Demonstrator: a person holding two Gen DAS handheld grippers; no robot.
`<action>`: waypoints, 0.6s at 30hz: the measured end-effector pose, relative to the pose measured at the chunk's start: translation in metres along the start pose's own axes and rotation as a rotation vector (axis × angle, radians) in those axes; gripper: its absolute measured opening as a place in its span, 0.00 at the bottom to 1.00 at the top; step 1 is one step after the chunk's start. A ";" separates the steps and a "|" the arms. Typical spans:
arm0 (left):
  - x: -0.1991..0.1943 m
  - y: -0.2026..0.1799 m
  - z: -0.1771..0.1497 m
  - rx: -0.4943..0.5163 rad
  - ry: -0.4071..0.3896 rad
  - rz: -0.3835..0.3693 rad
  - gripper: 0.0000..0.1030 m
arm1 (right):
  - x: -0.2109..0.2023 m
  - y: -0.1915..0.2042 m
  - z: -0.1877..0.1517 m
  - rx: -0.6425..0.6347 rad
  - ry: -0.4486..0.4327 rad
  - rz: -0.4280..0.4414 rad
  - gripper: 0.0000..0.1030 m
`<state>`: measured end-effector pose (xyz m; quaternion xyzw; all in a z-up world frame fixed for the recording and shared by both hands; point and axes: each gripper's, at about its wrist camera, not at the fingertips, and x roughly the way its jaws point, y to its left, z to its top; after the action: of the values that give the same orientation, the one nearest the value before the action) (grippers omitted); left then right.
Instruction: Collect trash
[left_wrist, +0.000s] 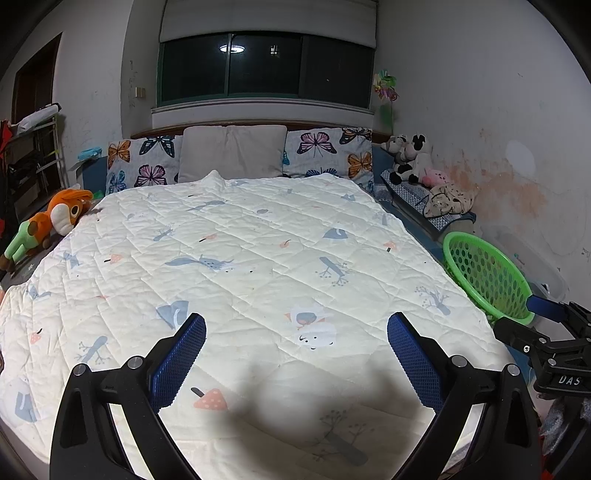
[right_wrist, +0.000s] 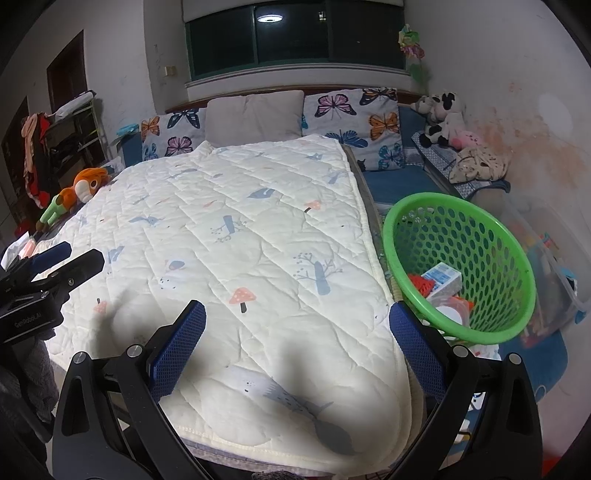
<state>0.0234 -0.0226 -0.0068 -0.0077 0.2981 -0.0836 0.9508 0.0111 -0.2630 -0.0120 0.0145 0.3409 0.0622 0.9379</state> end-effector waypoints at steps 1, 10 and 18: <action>0.000 0.000 0.000 0.001 0.000 0.000 0.93 | 0.000 0.000 0.000 0.000 -0.001 0.000 0.96; 0.001 0.000 0.000 -0.001 0.001 -0.002 0.93 | 0.001 0.001 0.000 -0.004 0.000 0.001 0.96; 0.003 0.003 -0.002 -0.003 0.005 -0.002 0.93 | 0.002 0.002 0.000 -0.004 0.001 0.004 0.96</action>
<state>0.0247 -0.0204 -0.0105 -0.0093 0.3008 -0.0841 0.9499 0.0123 -0.2609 -0.0133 0.0131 0.3414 0.0649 0.9376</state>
